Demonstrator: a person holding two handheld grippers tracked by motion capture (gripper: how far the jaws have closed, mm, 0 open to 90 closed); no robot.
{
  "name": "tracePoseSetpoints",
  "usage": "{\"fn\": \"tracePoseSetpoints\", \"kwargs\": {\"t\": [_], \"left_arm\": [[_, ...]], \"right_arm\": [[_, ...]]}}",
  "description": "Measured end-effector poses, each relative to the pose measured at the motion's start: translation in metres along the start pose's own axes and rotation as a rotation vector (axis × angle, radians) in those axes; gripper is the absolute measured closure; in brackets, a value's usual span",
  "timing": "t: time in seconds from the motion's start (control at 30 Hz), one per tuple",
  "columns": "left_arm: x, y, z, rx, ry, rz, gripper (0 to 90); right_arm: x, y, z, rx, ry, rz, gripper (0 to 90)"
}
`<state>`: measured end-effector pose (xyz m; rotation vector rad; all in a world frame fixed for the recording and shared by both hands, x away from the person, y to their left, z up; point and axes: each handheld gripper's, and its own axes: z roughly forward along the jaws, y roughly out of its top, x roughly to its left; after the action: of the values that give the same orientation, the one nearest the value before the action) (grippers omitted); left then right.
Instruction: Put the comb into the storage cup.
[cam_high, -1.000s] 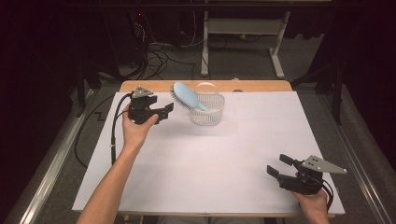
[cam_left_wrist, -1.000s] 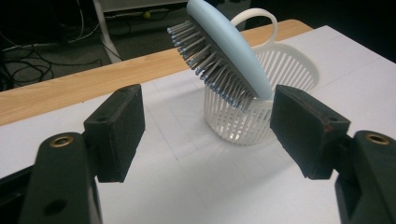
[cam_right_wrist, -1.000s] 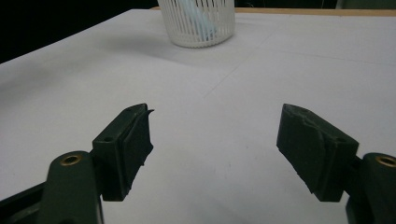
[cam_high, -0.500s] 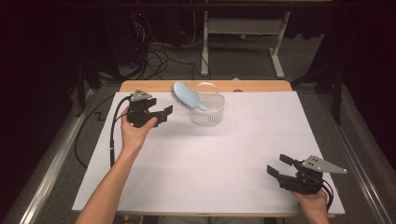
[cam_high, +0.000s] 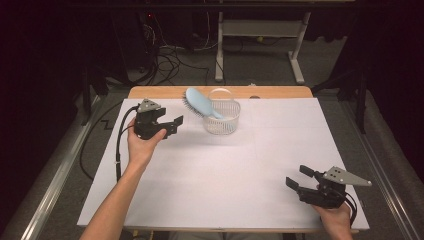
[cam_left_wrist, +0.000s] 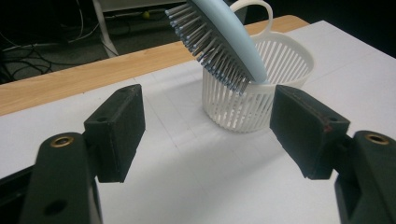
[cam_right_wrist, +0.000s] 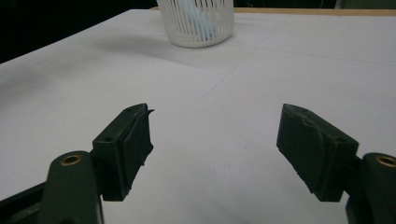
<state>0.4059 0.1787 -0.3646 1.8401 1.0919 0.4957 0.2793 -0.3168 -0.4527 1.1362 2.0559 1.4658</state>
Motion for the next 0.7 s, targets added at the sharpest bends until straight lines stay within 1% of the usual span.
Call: {"fn": "tracePoseSetpoints", "kwargs": {"t": [0.3, 0.47, 0.7], "left_arm": [[0.0006, -0.0031, -0.0045, -0.014, 0.005, -0.001, 27.6], [-0.0001, -0.0044, -0.0065, -0.013, 0.007, 0.007, 27.6], [-0.0001, -0.0078, -0.0095, -0.017, 0.008, 0.007, 27.6]], "right_arm": [[0.0001, 0.0000, 0.0003, 0.001, 0.001, -0.001, 26.6], [0.0001, 0.0000, 0.0002, 0.000, 0.000, 0.001, 26.6], [-0.0002, 0.0000, -0.0003, -0.001, 0.000, 0.005, 26.6]]}}
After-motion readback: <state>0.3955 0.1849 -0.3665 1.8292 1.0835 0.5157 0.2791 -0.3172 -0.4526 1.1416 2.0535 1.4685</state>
